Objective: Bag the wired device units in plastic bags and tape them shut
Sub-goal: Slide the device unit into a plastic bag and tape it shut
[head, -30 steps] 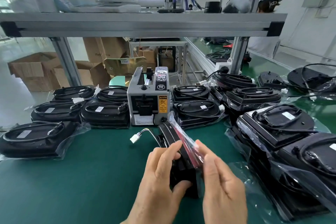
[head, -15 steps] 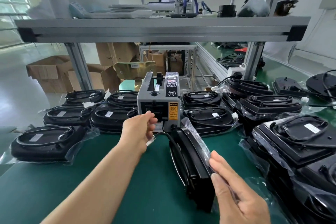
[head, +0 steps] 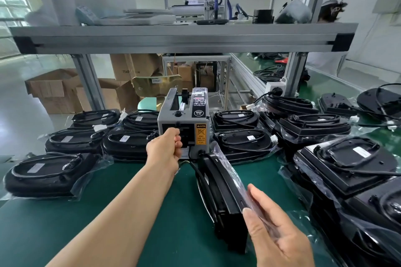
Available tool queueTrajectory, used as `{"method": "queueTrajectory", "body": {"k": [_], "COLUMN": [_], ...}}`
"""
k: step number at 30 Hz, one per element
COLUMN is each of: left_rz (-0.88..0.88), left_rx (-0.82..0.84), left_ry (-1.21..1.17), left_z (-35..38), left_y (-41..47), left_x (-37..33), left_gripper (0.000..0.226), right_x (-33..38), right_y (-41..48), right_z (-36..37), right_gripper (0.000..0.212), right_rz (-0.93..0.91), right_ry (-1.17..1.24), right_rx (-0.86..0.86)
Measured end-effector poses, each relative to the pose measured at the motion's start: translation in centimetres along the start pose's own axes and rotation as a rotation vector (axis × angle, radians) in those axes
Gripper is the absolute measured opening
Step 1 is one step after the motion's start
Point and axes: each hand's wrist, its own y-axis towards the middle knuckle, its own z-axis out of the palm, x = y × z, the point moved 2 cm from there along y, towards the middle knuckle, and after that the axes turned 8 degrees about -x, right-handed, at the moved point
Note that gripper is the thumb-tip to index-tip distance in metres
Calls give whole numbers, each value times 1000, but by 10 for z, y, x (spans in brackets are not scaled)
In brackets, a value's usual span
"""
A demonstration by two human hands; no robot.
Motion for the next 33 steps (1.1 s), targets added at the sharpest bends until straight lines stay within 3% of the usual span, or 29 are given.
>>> {"method": "queueTrajectory", "body": {"k": [6,8,16,33], "left_rz": [130,190,298,340], "left_rx": [771,866,814,750], "left_ry": [345,515,713,696], "left_z": [-39,-44,-39,-39], "left_y": [-103,-126,-135,-139], "left_x": [-9,0,14,21], "left_gripper": [14,17,19,26], "right_x": [-8,-11,-23,-20], "right_y": [6,8,9,8], "right_z": [-2,-1,-3,-3], "right_gripper": [35,33,27,35], "right_rz": [146,166,231,210], "right_ry": [70,106,162,141], "right_rx": [84,95,131,173]}}
